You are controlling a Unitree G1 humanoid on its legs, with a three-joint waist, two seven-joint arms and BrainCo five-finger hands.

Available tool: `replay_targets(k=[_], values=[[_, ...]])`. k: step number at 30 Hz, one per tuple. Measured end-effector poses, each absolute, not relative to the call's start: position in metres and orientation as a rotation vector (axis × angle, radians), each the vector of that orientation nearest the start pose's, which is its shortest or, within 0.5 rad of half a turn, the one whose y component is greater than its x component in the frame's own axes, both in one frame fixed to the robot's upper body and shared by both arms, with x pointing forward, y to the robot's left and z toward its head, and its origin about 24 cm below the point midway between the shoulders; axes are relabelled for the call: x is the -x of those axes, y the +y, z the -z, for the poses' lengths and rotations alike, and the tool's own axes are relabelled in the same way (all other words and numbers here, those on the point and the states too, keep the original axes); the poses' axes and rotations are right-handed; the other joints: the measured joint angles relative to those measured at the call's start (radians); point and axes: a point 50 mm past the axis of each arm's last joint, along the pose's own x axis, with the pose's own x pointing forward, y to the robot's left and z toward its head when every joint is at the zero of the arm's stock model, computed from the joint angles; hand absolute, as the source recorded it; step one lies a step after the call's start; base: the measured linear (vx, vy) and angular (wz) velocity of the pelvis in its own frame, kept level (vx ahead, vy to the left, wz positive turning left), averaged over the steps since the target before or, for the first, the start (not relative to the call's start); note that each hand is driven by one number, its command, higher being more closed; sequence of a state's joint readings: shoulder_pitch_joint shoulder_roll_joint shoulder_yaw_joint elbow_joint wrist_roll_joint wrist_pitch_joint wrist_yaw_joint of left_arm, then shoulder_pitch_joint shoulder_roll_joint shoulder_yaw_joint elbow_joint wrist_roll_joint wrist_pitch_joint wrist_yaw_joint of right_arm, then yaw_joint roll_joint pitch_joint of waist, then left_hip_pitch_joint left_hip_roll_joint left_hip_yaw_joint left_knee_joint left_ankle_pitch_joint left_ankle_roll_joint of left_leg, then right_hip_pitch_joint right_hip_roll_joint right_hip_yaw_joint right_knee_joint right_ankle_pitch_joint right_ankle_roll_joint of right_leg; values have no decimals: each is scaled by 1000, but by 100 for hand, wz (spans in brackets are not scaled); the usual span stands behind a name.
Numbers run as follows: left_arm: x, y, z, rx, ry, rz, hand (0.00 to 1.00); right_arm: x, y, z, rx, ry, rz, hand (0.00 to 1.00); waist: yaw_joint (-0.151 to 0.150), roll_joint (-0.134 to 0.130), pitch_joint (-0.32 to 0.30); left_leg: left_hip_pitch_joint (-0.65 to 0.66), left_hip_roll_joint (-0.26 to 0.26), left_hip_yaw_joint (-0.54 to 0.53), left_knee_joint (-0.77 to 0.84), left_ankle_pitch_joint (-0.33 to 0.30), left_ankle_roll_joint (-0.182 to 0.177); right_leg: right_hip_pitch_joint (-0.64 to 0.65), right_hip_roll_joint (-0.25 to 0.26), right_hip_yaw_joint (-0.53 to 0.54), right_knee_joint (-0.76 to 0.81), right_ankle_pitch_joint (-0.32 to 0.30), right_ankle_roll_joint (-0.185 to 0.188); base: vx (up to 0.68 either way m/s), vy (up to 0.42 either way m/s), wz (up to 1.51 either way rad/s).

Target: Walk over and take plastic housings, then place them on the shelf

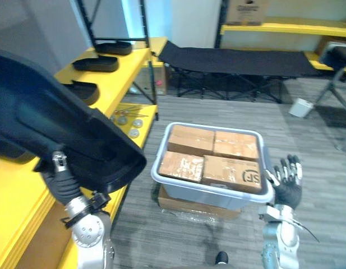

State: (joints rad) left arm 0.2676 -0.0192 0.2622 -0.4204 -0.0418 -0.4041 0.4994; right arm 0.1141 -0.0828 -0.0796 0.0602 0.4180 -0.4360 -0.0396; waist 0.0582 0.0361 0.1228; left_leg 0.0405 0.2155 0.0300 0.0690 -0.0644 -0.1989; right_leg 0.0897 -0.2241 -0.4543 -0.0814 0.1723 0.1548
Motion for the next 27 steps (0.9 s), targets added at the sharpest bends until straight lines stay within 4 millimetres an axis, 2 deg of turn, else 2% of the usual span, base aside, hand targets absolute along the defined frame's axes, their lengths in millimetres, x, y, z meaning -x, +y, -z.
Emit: replay_targets(k=[1,4,6,7,10,16,20,23,25,27], values=[[-157,241,-117,5,-588,-811,100,-224,-203,-46,-301,-293,216,0,8,0,0,-9,-3,-18,2,1,-1,6,-2,-17,0,-1,1,44,25,85],[-138,255,-119,-131,-571,-852,100,-242,-173,-60,-273,-332,61,0,68,-14,8,-33,-19,-112,11,9,-5,55,-6,-107,0,-14,14,62,24,81],[-134,258,-118,-153,-561,-855,100,-247,-163,-65,-273,-343,19,0,92,-20,8,-43,-26,-140,12,11,-4,67,-9,-130,0,-18,19,76,32,57],[-129,263,-117,-171,-550,-856,100,-253,-152,-72,-281,-353,-28,0,124,-30,13,-47,-34,-162,11,12,-4,83,-14,-156,0,-27,26,65,33,43],[-121,268,-114,-185,-520,-851,100,-258,-144,-75,-287,-348,-61,0,148,-43,11,-47,-49,-179,11,7,3,96,-25,-176,2,-37,34,49,37,26],[-111,265,-107,-163,-465,-791,100,-257,-145,-71,-294,-316,-49,0,146,-32,27,-42,-61,-195,48,-15,18,117,-46,-195,54,-74,34,18,38,12],[-124,251,-113,-93,-527,-641,100,-248,-155,-60,-291,-275,6,0,134,-36,38,-104,-80,-220,59,21,30,142,-48,-288,53,-95,41,-37,-11,64],[-127,245,-113,-83,-534,-596,100,-244,-157,-56,-252,-264,6,0,140,-21,56,-114,-87,-219,52,37,32,143,-52,-298,56,-97,40,-35,20,27],[-130,242,-114,-73,-544,-578,100,-242,-158,-54,-247,-264,-4,0,131,-23,57,-122,-93,-212,41,44,37,138,-54,-272,66,-126,51,-37,20,26],[-135,239,-118,-76,-566,-551,100,-239,-161,-53,-242,-270,-21,0,89,-34,56,-131,-108,-211,41,58,55,103,-31,-91,114,-212,47,-35,-4,58]])
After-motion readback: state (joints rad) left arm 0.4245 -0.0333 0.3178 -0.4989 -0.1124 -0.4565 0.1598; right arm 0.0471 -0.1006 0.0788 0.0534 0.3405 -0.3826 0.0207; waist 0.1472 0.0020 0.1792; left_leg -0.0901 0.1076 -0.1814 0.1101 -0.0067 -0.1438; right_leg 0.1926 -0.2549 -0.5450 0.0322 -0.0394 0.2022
